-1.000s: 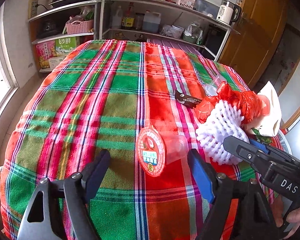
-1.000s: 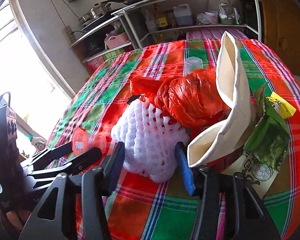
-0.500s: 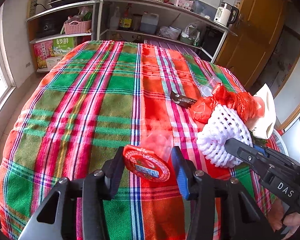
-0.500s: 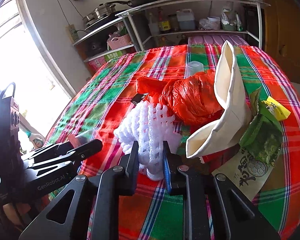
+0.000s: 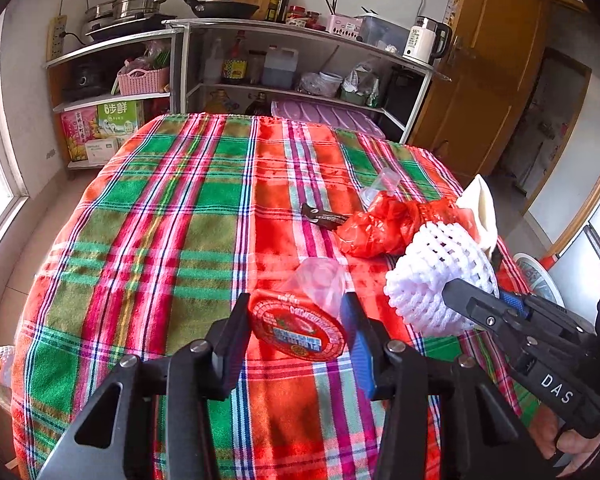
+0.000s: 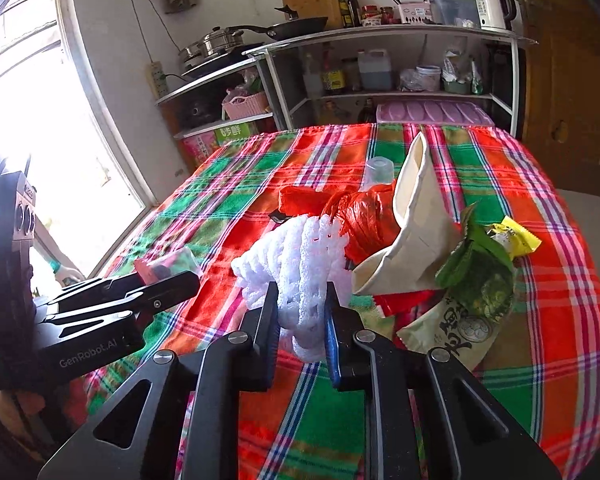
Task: Collect trash
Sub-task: 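Carry the foam net and red-lidded cup in both tools over the bin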
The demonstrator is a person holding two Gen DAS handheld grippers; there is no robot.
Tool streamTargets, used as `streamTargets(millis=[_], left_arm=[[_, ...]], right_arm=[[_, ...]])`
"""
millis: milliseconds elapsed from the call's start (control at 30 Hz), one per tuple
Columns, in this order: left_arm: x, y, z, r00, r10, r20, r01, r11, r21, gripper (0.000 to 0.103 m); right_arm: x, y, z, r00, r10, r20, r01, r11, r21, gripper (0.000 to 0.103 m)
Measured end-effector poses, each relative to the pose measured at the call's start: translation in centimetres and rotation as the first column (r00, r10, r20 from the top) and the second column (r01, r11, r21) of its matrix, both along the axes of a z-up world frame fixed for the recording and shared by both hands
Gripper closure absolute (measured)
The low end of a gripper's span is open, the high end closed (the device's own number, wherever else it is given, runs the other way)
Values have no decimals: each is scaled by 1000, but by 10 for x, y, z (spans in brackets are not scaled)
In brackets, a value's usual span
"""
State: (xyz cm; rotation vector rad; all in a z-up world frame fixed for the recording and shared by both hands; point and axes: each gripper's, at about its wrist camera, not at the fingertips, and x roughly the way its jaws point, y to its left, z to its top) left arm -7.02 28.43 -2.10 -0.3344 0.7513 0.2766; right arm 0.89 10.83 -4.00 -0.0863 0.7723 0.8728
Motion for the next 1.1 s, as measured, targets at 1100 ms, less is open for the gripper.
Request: streamTargets(millis=[1100], left_arm=[[73,-155,52,935,-342,89,336,938,81,56]], right_arm=[[11,-183,50,913,-391,119,377,918,126,83]])
